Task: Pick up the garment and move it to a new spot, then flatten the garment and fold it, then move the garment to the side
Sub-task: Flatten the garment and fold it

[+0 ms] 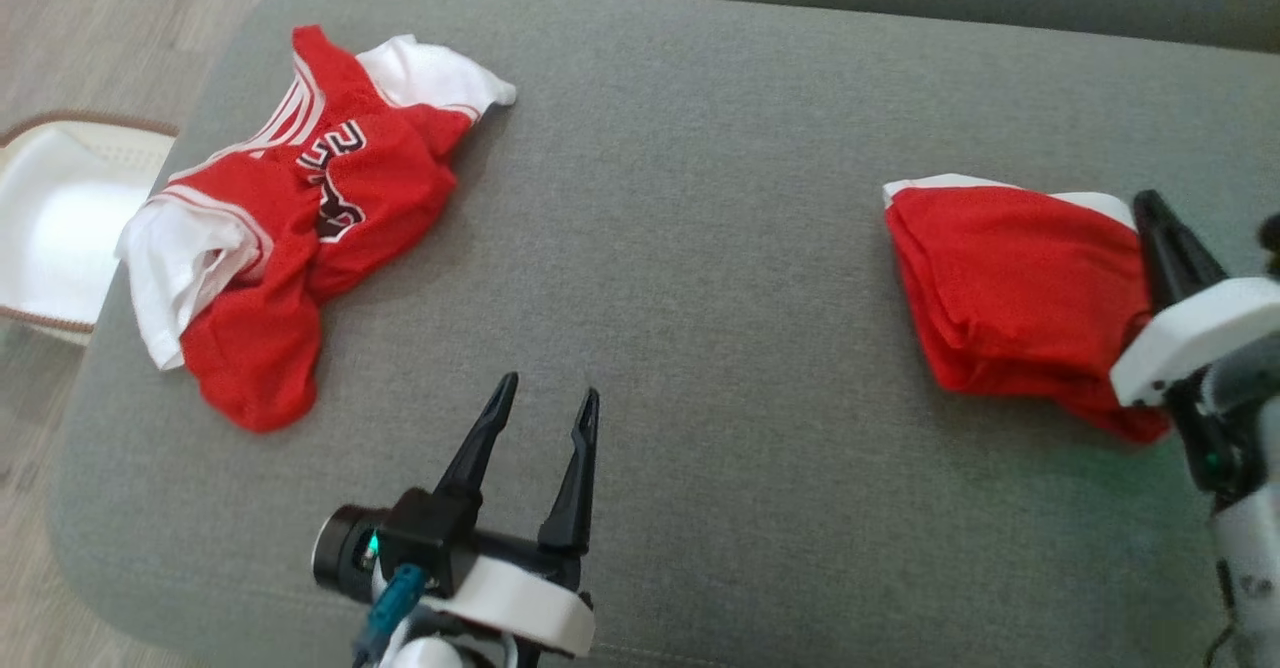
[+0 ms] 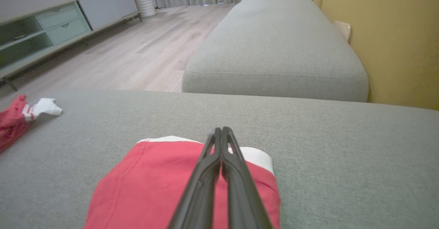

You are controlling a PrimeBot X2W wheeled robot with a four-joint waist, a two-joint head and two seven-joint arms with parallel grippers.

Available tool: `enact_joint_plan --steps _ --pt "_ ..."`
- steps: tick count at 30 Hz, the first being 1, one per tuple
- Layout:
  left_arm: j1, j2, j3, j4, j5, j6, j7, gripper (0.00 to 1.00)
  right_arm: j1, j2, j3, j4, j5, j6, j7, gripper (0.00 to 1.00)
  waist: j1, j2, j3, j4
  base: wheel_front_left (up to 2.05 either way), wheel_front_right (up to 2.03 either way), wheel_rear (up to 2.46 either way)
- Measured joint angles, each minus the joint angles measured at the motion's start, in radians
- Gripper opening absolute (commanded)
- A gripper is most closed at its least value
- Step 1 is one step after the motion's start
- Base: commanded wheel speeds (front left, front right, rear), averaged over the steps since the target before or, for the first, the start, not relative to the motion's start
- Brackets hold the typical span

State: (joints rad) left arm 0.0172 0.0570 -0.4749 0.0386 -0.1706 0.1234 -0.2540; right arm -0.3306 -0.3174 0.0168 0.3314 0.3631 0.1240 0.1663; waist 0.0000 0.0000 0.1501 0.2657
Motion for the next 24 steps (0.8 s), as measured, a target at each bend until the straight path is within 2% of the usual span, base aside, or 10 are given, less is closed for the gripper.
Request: enact_joint_plan --steps 3,10,17,21,24 --pt "-0.023 0.0 -0.009 0.0 -0.012 0.0 0.0 1.0 -0.032 0.013 0.035 0.093 -0.049 0.0 -0.054 0.0 0.0 0.0 0.011 0.015 0.0 0.0 0.0" --pt "-0.028 0.0 -0.025 0.007 -0.017 0.0 0.0 1.0 -0.038 0.114 0.122 0.314 -0.105 0.0 -0.203 0.0 0.0 0.0 0.013 0.04 0.0 0.0 0.0" --pt "-0.028 0.0 -0.03 0.011 -0.017 0.0 0.0 1.0 -0.068 0.144 0.143 0.517 -0.149 0.0 -0.343 0.0 0.0 0.0 0.006 0.051 0.0 0.0 0.0" --pt "-0.028 0.0 -0.03 0.011 -0.015 0.0 0.0 1.0 -0.081 0.15 0.139 0.558 -0.19 0.0 -0.399 0.0 0.0 0.0 -0.011 0.05 0.0 0.0 0.0" --pt "-0.023 0.0 -0.026 0.011 -0.007 0.0 0.0 1.0 -0.074 0.159 0.119 0.521 -0.224 0.0 -0.412 0.0 0.0 0.0 -0.03 0.039 0.0 0.0 0.0"
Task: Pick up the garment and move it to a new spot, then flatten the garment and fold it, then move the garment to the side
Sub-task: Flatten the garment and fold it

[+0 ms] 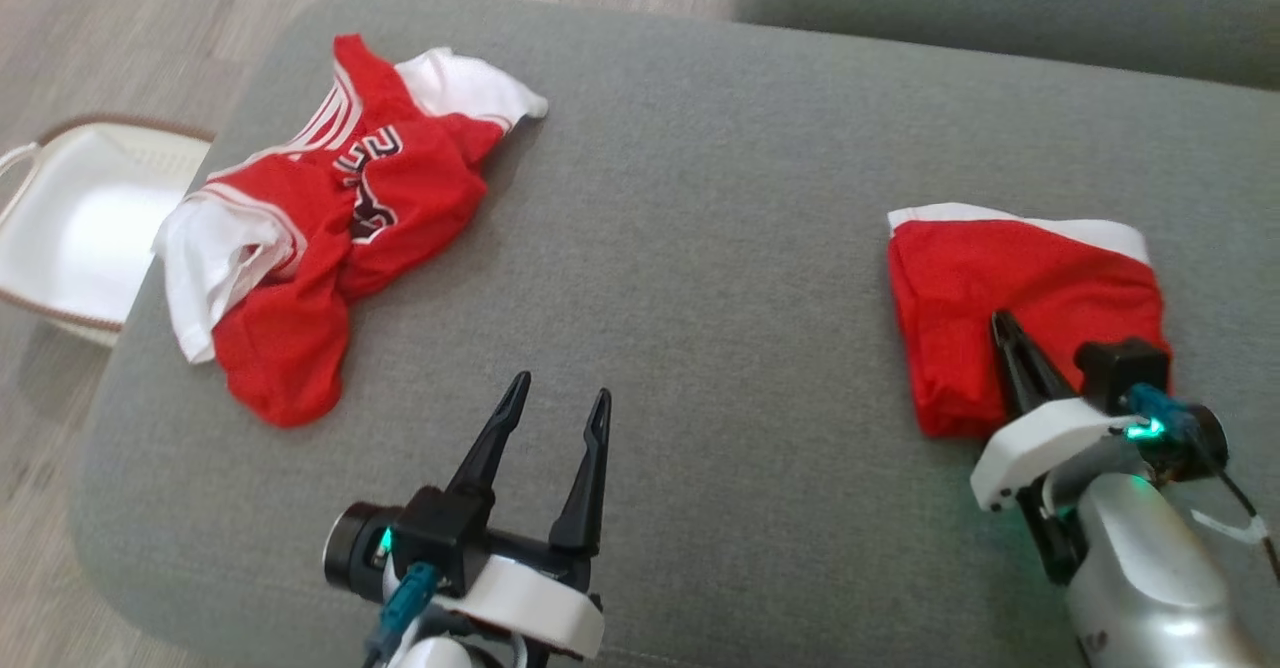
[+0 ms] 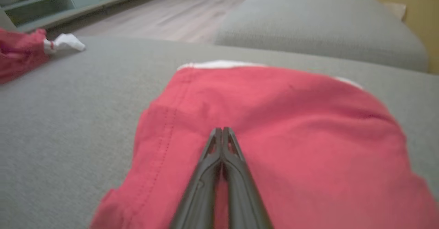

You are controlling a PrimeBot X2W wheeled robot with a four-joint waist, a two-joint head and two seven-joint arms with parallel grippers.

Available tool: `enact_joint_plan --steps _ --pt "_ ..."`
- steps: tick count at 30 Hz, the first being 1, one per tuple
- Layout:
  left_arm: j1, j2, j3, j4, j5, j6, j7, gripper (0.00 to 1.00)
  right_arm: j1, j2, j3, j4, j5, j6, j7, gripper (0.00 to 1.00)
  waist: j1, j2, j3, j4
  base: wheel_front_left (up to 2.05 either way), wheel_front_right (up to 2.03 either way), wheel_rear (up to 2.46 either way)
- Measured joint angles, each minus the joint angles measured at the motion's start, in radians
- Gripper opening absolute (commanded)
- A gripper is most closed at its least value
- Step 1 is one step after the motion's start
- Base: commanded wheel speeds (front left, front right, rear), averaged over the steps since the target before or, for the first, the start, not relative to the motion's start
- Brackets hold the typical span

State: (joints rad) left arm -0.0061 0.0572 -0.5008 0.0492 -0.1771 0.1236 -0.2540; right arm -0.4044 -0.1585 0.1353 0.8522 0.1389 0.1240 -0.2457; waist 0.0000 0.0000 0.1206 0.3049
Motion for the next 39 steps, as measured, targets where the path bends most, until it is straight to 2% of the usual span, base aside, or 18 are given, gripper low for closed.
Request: enact_joint_plan --steps 3,4,6,8,9,10,12,13,19,29,34,39 --pt "0.013 0.0 0.008 0.0 0.002 0.0 0.0 1.0 0.034 0.03 -0.014 -0.079 -0.013 0.0 -0.002 0.0 0.0 0.0 -0.02 -0.019 0.0 0.0 0.0" --pt "0.021 0.0 0.014 0.0 0.007 0.0 0.0 1.0 0.051 0.043 -0.011 -0.088 -0.013 0.0 -0.002 0.03 0.0 0.0 -0.026 -0.026 0.0 0.0 0.0" --pt "0.037 0.0 0.026 0.003 0.01 -0.001 0.0 1.0 0.096 0.063 0.022 -0.089 0.007 0.0 -0.002 0.13 0.0 0.0 -0.04 -0.042 0.0 0.0 0.0" --pt "0.049 0.0 0.032 0.009 0.01 -0.002 0.0 1.0 0.139 0.084 0.052 -0.063 0.056 0.0 -0.002 0.1 0.0 0.0 -0.055 -0.056 0.0 0.0 0.0" --pt "0.05 0.0 0.033 0.013 0.013 -0.002 0.0 1.0 0.159 0.088 0.077 -0.051 0.084 0.0 -0.002 0.13 0.0 0.0 -0.064 -0.062 0.0 0.0 0.0" --pt "0.05 0.0 0.037 0.013 0.018 -0.005 0.0 1.0 0.175 0.089 0.105 -0.049 0.108 0.0 -0.002 0.23 0.0 0.0 -0.074 -0.067 0.0 0.0 0.0" --pt "0.057 0.0 0.058 0.01 0.019 -0.008 0.0 1.0 0.192 0.093 0.149 -0.064 0.144 0.0 -0.002 0.91 0.0 0.0 -0.094 -0.078 0.0 0.0 0.0" --pt "0.066 0.0 0.07 0.009 0.019 -0.007 0.0 1.0 0.197 0.095 0.162 -0.081 0.158 0.0 -0.002 1.0 0.0 0.0 -0.105 -0.083 0.0 0.0 0.0" --pt "0.155 0.001 0.138 -0.001 0.031 0.01 0.0 1.0 0.255 0.103 0.159 -0.222 0.156 0.0 -0.002 1.0 0.0 0.0 -0.155 -0.123 0.0 0.0 0.0" --pt "0.273 0.001 0.266 -0.062 0.056 0.026 0.0 1.0 0.451 0.101 0.001 -0.529 0.007 0.0 -0.003 1.0 0.0 0.0 -0.227 -0.223 0.0 0.0 0.0" --pt "0.335 0.001 0.318 -0.081 0.063 0.026 0.0 1.0 0.495 0.094 -0.03 -0.585 -0.005 0.0 -0.004 1.0 0.0 0.0 -0.253 -0.258 0.0 0.0 0.0" --pt "0.367 0.001 0.332 -0.105 0.094 0.021 0.0 1.0 0.532 0.088 -0.04 -0.607 0.001 0.0 -0.005 1.0 0.0 0.0 -0.274 -0.274 0.0 0.0 0.0"
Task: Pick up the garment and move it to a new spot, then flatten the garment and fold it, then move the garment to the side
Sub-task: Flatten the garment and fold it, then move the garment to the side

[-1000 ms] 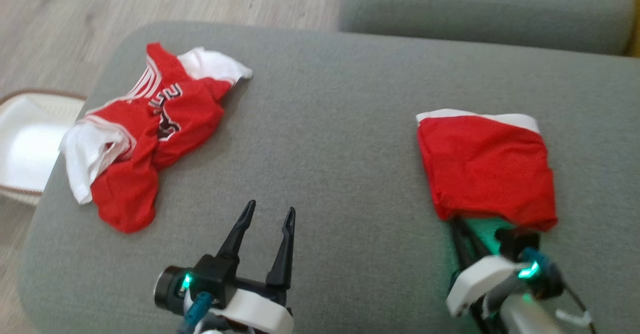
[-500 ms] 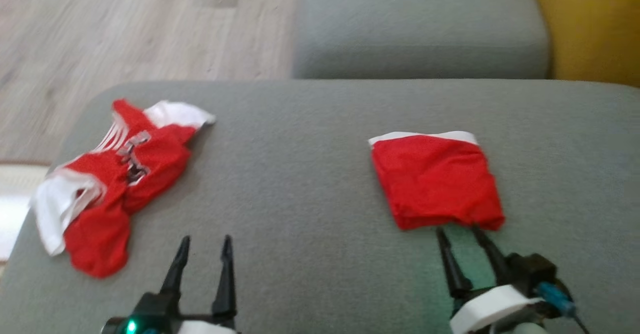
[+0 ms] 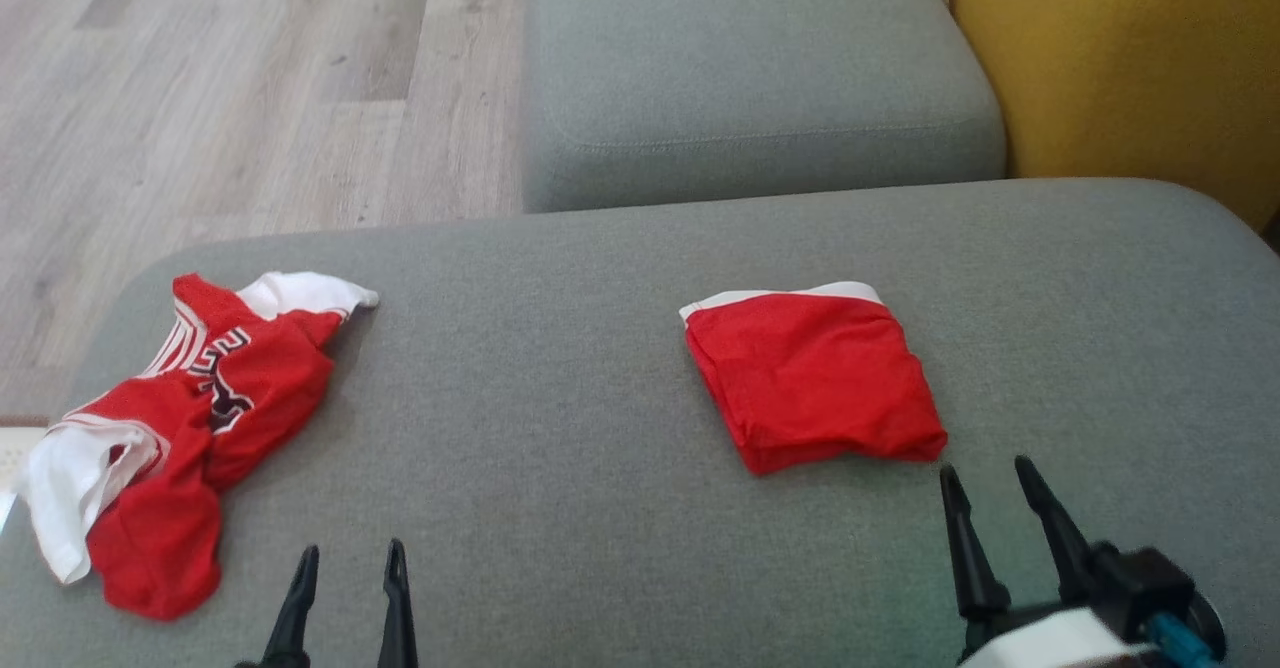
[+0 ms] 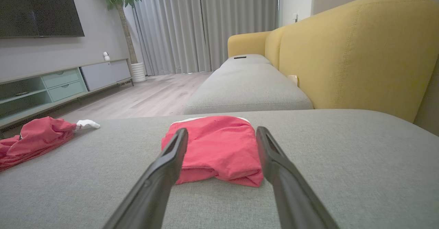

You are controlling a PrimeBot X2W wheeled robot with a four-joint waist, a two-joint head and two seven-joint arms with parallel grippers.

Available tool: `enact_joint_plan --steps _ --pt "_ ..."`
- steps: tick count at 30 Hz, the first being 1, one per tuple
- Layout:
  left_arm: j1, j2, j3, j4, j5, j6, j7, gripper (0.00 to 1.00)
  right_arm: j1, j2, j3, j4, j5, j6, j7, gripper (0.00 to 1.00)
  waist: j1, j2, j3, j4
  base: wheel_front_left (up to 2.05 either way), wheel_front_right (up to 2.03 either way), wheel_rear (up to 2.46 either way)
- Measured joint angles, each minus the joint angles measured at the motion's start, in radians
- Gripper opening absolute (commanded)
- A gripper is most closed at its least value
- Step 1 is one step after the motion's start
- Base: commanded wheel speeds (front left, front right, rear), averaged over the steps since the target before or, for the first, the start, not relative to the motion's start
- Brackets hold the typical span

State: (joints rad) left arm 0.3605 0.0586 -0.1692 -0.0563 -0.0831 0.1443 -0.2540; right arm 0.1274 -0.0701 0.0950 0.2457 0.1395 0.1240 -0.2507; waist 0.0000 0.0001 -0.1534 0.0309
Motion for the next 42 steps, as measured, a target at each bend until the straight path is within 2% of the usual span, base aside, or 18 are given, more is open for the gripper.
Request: enact_joint_plan --steps 10,42 --pt "0.027 0.0 0.0 0.002 0.039 -0.03 0.0 1.0 0.05 0.0 0.006 0.0 0.003 0.0 0.0 1.0 0.0 0.0 -0.021 -0.013 0.0 0.0 0.0" --pt "0.027 0.0 -0.01 0.054 0.047 -0.032 0.0 1.0 0.05 0.0 0.028 0.013 0.007 0.0 0.0 1.0 0.0 0.0 -0.028 -0.017 0.0 0.0 0.0"
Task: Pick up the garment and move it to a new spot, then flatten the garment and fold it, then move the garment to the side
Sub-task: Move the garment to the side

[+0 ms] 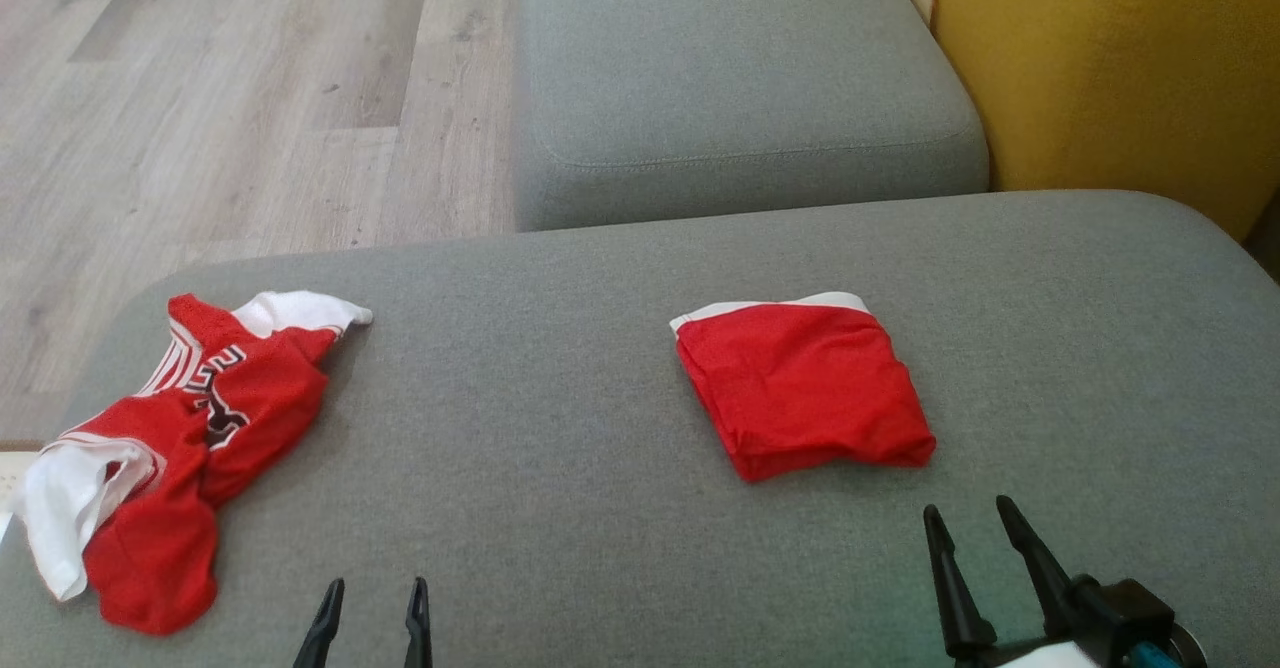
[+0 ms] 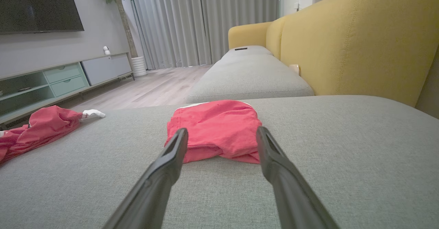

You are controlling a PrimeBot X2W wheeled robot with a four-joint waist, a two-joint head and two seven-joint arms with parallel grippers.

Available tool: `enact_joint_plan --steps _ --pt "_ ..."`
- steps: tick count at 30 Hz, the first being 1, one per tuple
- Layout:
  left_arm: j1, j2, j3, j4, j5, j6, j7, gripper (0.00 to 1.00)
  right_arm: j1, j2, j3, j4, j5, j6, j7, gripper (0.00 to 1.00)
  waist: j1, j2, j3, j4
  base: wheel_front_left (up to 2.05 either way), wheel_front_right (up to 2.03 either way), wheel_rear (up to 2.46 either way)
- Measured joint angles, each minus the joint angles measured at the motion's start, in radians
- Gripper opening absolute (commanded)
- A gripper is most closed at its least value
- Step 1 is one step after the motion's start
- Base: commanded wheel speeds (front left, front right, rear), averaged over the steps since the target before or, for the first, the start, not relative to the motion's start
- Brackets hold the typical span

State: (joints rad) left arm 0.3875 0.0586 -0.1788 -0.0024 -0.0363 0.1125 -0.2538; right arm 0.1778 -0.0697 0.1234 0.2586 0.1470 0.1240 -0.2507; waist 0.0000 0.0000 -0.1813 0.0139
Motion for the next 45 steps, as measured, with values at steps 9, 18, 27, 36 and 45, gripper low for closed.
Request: enact_joint_plan --steps 9,18,27,36,45 --pt "0.0 0.0 -0.001 0.003 0.002 -0.008 0.0 1.0 0.0 -0.001 0.011 0.007 0.0 0.0 0.0 1.0 0.0 0.0 0.007 0.005 0.0 0.0 0.0" --pt "-0.016 0.0 -0.006 0.002 0.015 -0.024 0.0 1.0 -0.039 0.0 -0.008 0.048 -0.006 0.0 0.0 1.0 0.0 0.0 0.067 0.025 0.0 0.0 0.0" --pt "-0.091 0.0 -0.039 -0.004 0.018 -0.043 0.0 1.0 -0.298 -0.041 -0.078 0.322 0.081 0.0 0.044 1.0 0.0 0.0 0.134 0.069 0.0 0.0 0.0" --pt "-0.15 0.0 -0.084 -0.003 0.026 -0.051 0.0 1.0 -0.545 -0.197 -0.03 0.492 0.267 0.0 0.245 1.0 0.0 0.0 0.208 0.113 0.0 0.0 0.0" --pt "-0.238 -0.001 -0.134 -0.002 0.016 -0.051 0.0 1.0 -0.681 -0.303 0.127 0.557 0.431 0.0 0.405 1.0 0.0001 0.0 0.312 0.151 0.0 0.0 0.0"
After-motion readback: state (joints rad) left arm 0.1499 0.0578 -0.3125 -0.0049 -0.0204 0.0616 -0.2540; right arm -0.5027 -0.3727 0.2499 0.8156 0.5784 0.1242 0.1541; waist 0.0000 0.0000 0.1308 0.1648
